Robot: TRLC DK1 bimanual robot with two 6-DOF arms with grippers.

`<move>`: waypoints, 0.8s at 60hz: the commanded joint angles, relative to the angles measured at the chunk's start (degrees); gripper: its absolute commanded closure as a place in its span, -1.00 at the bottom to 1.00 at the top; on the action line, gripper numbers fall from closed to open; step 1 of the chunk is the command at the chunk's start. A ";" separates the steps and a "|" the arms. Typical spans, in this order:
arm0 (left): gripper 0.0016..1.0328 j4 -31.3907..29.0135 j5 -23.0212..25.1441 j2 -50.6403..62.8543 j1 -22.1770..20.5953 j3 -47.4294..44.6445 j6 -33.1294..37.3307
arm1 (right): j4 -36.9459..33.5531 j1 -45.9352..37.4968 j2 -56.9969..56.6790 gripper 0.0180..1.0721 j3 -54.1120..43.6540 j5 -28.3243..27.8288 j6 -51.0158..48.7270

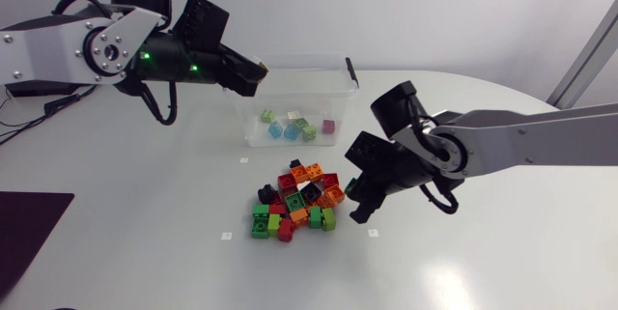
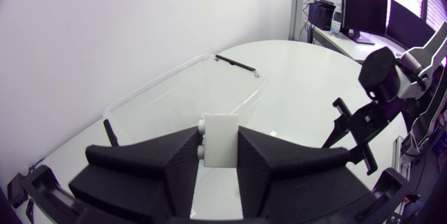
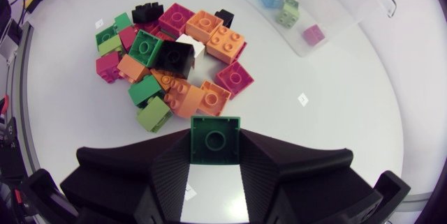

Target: Place the duplo bricks in the container

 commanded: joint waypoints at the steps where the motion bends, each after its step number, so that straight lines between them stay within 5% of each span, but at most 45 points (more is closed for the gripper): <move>1: 0.46 1.40 0.18 3.38 0.46 3.13 -1.81 | -1.95 -0.67 -2.25 0.44 0.43 0.27 -0.76; 37: 0.36 3.77 -3.78 19.64 2.57 16.75 -4.01 | -6.43 -2.25 -6.56 0.44 10.72 -0.61 0.91; 43: 0.17 3.51 -4.83 21.05 2.84 18.69 -3.92 | -5.90 -2.69 -5.51 0.44 13.26 -1.14 1.79; 48: -0.32 2.81 -4.92 21.40 3.10 19.65 -3.75 | -5.37 -2.96 -4.54 0.44 15.55 -1.58 2.40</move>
